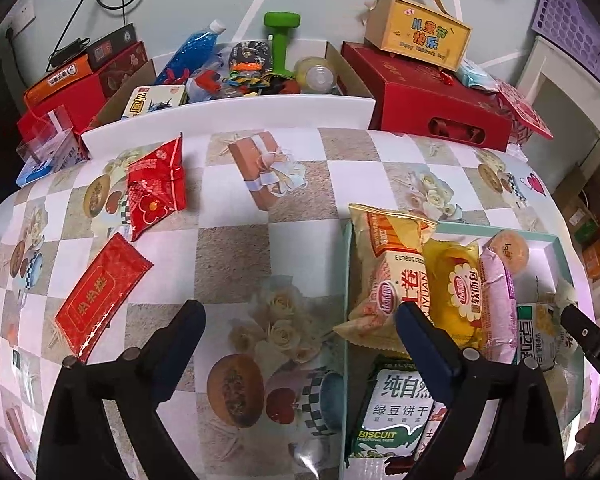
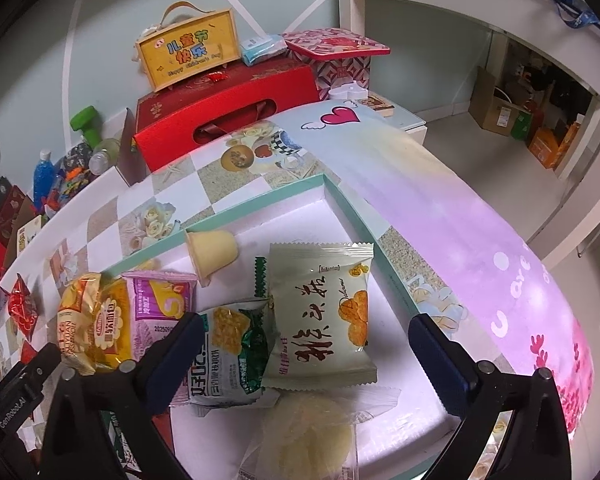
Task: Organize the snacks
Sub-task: 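Withdraw both tools from the tray toward the red packets on the table, then grasp the red rectangular cake packet with the left tool while the right tool grasps the red candy bag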
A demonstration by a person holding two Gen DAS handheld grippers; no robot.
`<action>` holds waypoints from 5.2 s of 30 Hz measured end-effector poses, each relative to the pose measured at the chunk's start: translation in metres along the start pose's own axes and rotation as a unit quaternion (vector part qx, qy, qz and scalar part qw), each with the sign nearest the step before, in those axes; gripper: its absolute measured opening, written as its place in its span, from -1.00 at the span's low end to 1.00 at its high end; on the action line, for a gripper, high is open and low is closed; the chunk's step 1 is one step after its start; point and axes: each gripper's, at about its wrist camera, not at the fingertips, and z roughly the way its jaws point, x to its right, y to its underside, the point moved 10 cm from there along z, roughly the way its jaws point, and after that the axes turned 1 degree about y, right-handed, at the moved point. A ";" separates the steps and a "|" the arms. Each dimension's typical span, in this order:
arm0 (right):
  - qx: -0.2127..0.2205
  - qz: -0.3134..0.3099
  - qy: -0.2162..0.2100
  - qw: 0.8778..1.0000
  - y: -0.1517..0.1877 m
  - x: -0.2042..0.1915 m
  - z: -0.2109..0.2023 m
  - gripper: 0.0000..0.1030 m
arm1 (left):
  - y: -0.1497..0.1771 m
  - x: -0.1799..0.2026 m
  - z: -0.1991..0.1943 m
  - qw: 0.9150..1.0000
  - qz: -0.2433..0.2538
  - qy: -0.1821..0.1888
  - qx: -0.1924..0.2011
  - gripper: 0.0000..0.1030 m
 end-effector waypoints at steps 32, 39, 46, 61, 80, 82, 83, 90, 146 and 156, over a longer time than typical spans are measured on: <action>0.034 -0.086 -0.091 0.992 0.010 -0.108 -0.046 1.00 | 0.002 -0.097 -0.046 0.997 -0.056 -0.034 0.038 1.00; 0.024 -0.121 -0.124 0.985 0.032 -0.157 -0.053 1.00 | 0.010 -0.147 -0.054 0.993 -0.096 -0.053 0.044 1.00; 0.016 -0.177 -0.172 0.969 0.063 -0.221 -0.064 1.00 | 0.023 -0.192 -0.058 0.987 -0.137 -0.066 0.045 1.00; 0.006 -0.233 -0.188 0.954 0.089 -0.282 -0.049 1.00 | 0.023 -0.218 -0.031 0.987 -0.140 -0.050 0.051 1.00; 0.005 -0.235 -0.171 0.957 0.071 -0.293 -0.011 1.00 | 0.015 -0.202 0.029 0.997 -0.068 -0.027 0.002 1.00; 0.002 -0.233 -0.173 0.957 0.071 -0.293 -0.009 1.00 | 0.015 -0.200 0.032 0.998 -0.060 -0.025 -0.002 1.00; 0.000 -0.233 -0.174 0.957 0.072 -0.293 -0.008 1.00 | 0.016 -0.198 0.034 0.998 -0.056 -0.023 -0.005 1.00; 0.001 -0.244 -0.166 0.956 0.076 -0.296 -0.008 1.00 | 0.020 -0.198 0.039 0.998 -0.043 -0.040 -0.011 0.99; -0.087 -0.219 -0.232 0.944 0.061 -0.411 0.050 0.46 | 0.011 -0.260 0.017 0.986 -0.161 0.022 0.040 0.32; -0.091 -0.204 -0.234 0.946 0.065 -0.397 0.052 -0.02 | 0.013 -0.248 0.025 0.995 -0.095 -0.030 0.027 0.41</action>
